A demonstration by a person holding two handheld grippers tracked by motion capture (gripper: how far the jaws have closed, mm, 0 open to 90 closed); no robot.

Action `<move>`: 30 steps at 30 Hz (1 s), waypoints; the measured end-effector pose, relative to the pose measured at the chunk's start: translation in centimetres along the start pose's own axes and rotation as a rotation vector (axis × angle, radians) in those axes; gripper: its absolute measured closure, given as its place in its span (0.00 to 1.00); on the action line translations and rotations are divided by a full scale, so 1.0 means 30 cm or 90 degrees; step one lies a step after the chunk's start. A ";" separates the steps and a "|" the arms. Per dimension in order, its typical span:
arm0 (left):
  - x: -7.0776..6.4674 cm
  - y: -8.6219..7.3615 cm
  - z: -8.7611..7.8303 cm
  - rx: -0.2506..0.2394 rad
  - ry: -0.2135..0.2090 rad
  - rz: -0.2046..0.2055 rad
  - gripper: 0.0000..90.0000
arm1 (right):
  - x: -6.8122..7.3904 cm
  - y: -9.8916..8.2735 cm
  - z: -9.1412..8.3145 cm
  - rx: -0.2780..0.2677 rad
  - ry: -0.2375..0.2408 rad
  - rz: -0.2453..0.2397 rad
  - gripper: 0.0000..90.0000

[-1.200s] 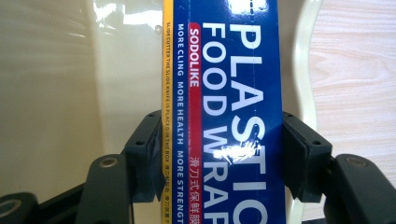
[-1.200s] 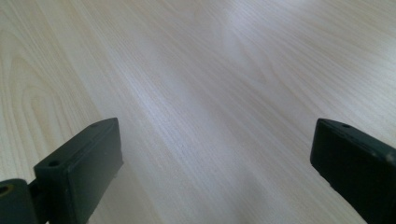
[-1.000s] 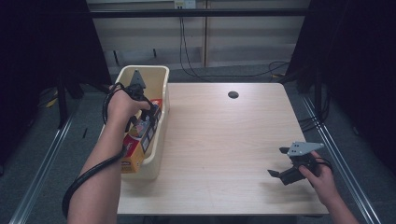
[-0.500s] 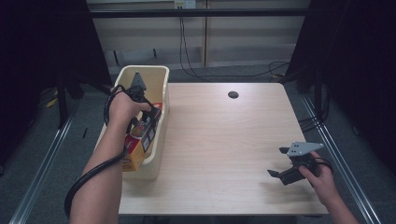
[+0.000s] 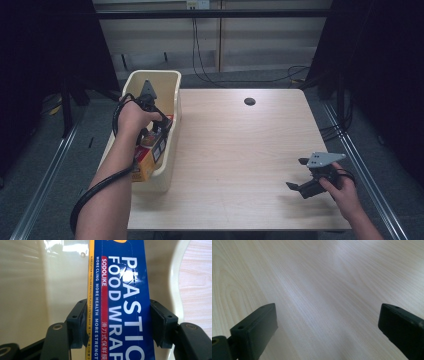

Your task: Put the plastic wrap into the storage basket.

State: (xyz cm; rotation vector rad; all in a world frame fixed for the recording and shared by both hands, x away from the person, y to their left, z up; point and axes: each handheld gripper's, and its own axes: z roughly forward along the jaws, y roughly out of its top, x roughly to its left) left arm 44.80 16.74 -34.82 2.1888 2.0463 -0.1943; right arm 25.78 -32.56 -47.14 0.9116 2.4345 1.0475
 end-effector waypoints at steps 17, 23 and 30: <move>0.009 -0.004 0.020 -0.003 -0.003 -0.012 0.43 | -0.003 -0.002 -0.001 0.002 -0.001 0.003 0.02; 0.006 -0.006 0.016 -0.001 -0.014 -0.002 0.41 | -0.001 -0.001 -0.002 0.001 -0.003 0.002 0.02; 0.001 -0.003 -0.015 -0.029 -0.020 -0.001 0.36 | -0.002 0.000 -0.005 0.000 -0.006 0.002 0.02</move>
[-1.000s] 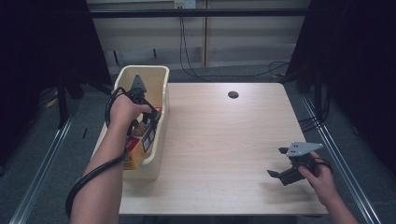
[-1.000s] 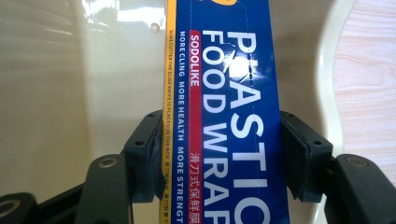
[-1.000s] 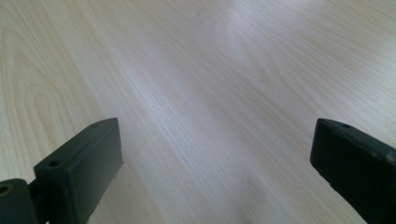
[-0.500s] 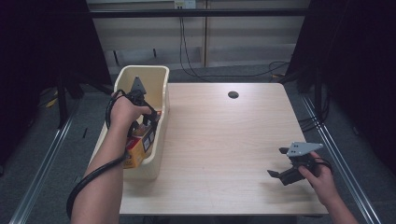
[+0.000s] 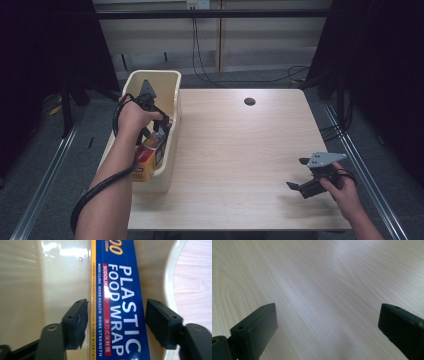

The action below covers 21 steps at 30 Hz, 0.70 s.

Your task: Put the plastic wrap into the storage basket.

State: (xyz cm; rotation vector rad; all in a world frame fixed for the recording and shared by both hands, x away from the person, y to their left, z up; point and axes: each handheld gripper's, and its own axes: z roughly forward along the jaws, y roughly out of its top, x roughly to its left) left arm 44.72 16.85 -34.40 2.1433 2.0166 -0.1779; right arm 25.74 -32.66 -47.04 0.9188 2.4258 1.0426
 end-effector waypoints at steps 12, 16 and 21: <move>-0.005 -0.005 -0.046 -0.038 -0.031 0.015 0.23 | 0.001 0.003 -0.001 0.000 0.001 -0.002 0.02; -0.025 -0.005 -0.068 -0.055 -0.032 0.027 0.17 | 0.003 0.004 0.000 0.004 -0.004 -0.001 0.02; -0.051 -0.004 -0.089 -0.064 -0.039 0.042 0.17 | 0.003 0.003 -0.001 0.003 -0.003 -0.001 0.02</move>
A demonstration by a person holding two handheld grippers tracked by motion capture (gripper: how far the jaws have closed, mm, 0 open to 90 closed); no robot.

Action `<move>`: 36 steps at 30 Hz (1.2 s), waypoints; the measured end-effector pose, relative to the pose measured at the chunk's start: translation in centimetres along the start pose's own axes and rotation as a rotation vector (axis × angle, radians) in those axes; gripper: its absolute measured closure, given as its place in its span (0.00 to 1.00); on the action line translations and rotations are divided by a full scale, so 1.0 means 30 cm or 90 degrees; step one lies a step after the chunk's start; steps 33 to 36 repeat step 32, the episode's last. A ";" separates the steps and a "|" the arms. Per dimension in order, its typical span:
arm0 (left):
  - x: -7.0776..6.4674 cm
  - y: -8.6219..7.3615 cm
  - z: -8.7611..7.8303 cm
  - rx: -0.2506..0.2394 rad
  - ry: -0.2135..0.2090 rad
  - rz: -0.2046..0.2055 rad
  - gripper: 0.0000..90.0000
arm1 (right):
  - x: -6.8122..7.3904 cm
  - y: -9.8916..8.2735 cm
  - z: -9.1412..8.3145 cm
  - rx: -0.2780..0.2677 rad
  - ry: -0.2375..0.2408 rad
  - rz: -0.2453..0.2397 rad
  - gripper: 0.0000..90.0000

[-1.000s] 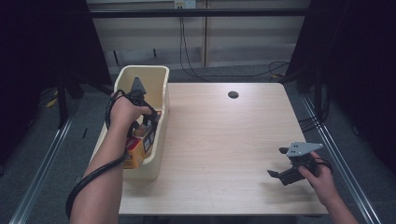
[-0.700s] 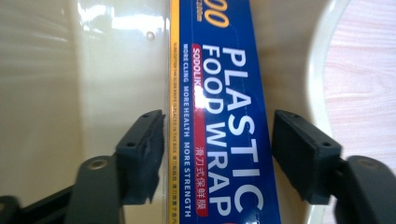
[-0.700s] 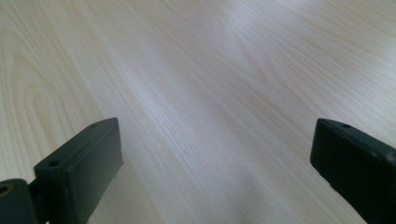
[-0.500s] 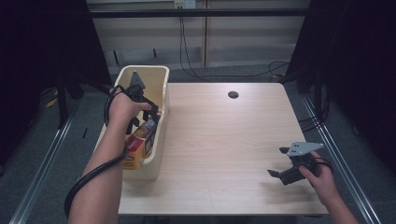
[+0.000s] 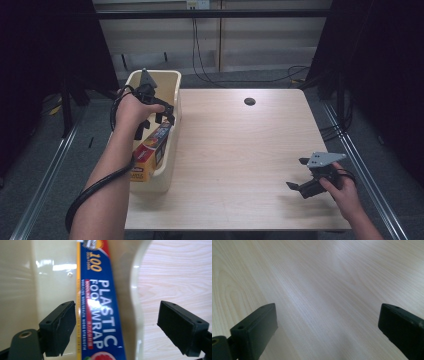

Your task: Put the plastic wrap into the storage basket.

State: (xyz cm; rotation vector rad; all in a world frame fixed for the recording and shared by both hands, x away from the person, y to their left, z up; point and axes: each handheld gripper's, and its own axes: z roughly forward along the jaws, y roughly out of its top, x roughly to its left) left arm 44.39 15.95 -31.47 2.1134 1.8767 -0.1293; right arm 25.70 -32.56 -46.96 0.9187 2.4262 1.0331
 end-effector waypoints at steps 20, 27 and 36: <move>-0.228 -0.011 -0.036 -0.033 -0.061 0.106 0.15 | 0.003 0.005 -0.005 -0.005 0.001 -0.002 0.02; -0.299 -0.024 -0.007 -0.031 -0.085 0.135 0.14 | 0.004 0.005 -0.005 -0.007 0.000 -0.003 0.02; -0.320 -0.024 0.012 -0.026 -0.089 0.145 0.14 | 0.001 0.003 -0.007 -0.009 0.003 0.001 0.02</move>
